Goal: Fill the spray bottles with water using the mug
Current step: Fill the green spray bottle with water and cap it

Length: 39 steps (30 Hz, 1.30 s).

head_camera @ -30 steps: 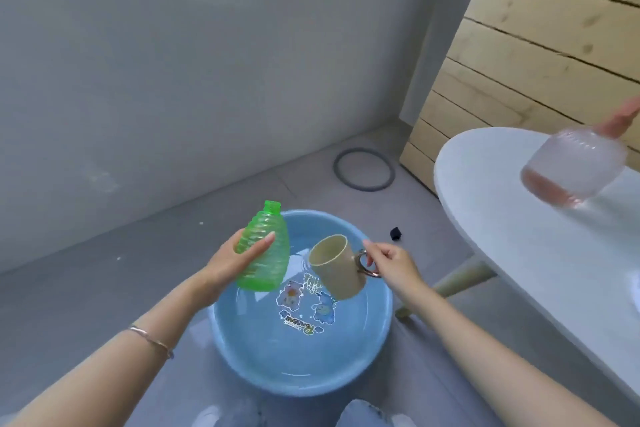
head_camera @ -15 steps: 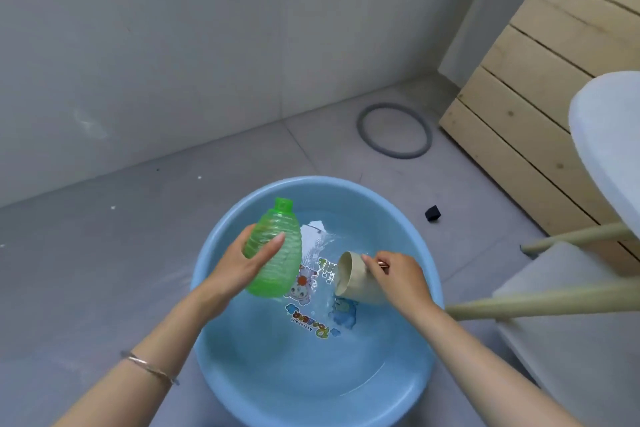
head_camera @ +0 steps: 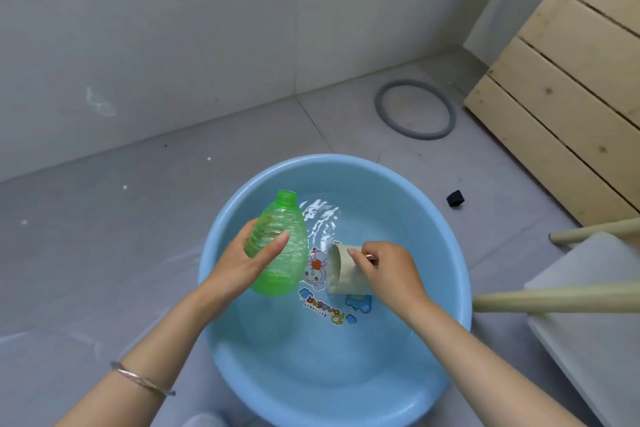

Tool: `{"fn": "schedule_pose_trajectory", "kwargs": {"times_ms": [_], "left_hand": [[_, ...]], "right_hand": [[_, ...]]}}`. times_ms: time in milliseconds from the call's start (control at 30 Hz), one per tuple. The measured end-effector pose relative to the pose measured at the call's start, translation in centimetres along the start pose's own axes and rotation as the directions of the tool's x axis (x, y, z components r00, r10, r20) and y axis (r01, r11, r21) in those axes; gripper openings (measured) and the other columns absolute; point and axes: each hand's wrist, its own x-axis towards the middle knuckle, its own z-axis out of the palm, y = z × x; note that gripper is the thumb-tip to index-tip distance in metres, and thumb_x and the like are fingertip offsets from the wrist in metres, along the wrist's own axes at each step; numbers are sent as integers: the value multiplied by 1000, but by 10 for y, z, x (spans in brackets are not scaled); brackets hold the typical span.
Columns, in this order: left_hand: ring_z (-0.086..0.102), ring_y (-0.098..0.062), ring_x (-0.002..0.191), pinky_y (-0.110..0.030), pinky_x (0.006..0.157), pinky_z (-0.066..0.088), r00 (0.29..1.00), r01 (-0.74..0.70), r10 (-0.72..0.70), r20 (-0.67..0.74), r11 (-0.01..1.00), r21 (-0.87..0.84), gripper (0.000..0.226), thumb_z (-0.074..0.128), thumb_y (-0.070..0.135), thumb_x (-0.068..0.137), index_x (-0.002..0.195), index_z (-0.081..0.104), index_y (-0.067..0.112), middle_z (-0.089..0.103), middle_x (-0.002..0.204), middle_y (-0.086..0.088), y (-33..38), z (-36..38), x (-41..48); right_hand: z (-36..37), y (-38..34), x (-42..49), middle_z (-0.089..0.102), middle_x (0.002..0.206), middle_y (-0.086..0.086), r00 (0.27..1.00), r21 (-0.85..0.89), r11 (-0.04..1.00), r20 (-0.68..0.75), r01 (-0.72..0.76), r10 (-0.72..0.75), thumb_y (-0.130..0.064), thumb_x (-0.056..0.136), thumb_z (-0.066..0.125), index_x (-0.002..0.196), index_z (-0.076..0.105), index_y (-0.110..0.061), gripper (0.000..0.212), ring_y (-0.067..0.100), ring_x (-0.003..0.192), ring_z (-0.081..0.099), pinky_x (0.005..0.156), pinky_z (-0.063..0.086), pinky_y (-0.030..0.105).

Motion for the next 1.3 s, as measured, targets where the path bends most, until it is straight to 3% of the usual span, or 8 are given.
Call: {"fn": "schedule_pose_trajectory", "kwargs": {"times_ms": [200, 400, 633, 767, 867, 1000, 1100, 1300], "left_hand": [[69, -8, 100, -28, 88, 52, 999, -36, 36, 16, 999, -8, 73, 65, 72, 56, 117, 61, 32, 73, 107, 9, 2, -4, 1], [68, -2, 89, -13, 71, 51, 996, -80, 77, 50, 996, 43, 74, 78, 60, 47, 112, 55, 31, 72, 97, 16, 6, -3, -3], [50, 11, 117, -2, 92, 36, 975, -196, 154, 160, 934, 298, 91, 86, 59, 45, 125, 44, 47, 53, 126, 26, -1, 7, -5], [48, 11, 118, 2, 92, 32, 969, -225, 168, 184, 904, 364, 95, 81, 67, 43, 128, 47, 40, 54, 127, 25, -5, 13, -5], [49, 9, 118, -5, 96, 34, 957, -264, 188, 220, 880, 396, 87, 80, 69, 46, 122, 46, 42, 54, 124, 27, -6, 15, -7], [47, 9, 119, -12, 98, 36, 951, -286, 193, 242, 850, 443, 84, 78, 71, 48, 121, 45, 47, 51, 124, 34, -6, 16, -10], [45, 12, 120, -8, 97, 34, 949, -295, 199, 245, 837, 460, 83, 77, 73, 49, 121, 43, 50, 49, 124, 36, -7, 17, -11], [45, 12, 119, -9, 97, 35, 951, -296, 211, 226, 832, 468, 88, 73, 83, 44, 120, 42, 53, 48, 123, 38, -8, 21, -10]], "right_hand": [[-21, 11, -12, 23, 50, -9, 972, 459, 865, -8, -204, 234, -29, 94, 56, 56, 37, -6, 48, 7, 48, 21, 47, 17, 20], [-47, 11, -29, 24, 66, 8, 943, 702, 688, -72, -183, 324, -28, 91, 61, 63, 39, -11, 40, 15, 60, 24, 56, 20, 28], [-87, 0, -47, 29, 68, 10, 939, 751, 653, -147, -100, 312, -54, 64, 69, 66, 41, 8, 68, 22, 68, 25, 61, 22, 33], [-101, -7, -52, 31, 69, 11, 940, 734, 674, -164, -87, 299, -48, 71, 74, 51, 50, -15, 45, 20, 67, 27, 61, 24, 30], [-107, -12, -54, 32, 68, 11, 952, 723, 687, -157, -70, 262, -52, 66, 71, 53, 51, -15, 45, 17, 67, 31, 62, 29, 25], [-111, -18, -55, 34, 60, 9, 950, 737, 675, -186, -34, 251, -27, 77, 71, 60, 44, 6, 46, 7, 52, 41, 55, 35, 8], [-113, -24, -54, 44, 44, -9, 956, 718, 696, -188, -24, 227, -10, 84, 65, 62, 49, 8, 32, -3, 45, 49, 55, 37, 4], [-119, -31, -56, 50, 41, -11, 956, 657, 753, -223, 1, 193, -11, 82, 68, 52, 49, -3, 36, -2, 47, 51, 56, 39, 4]]}}
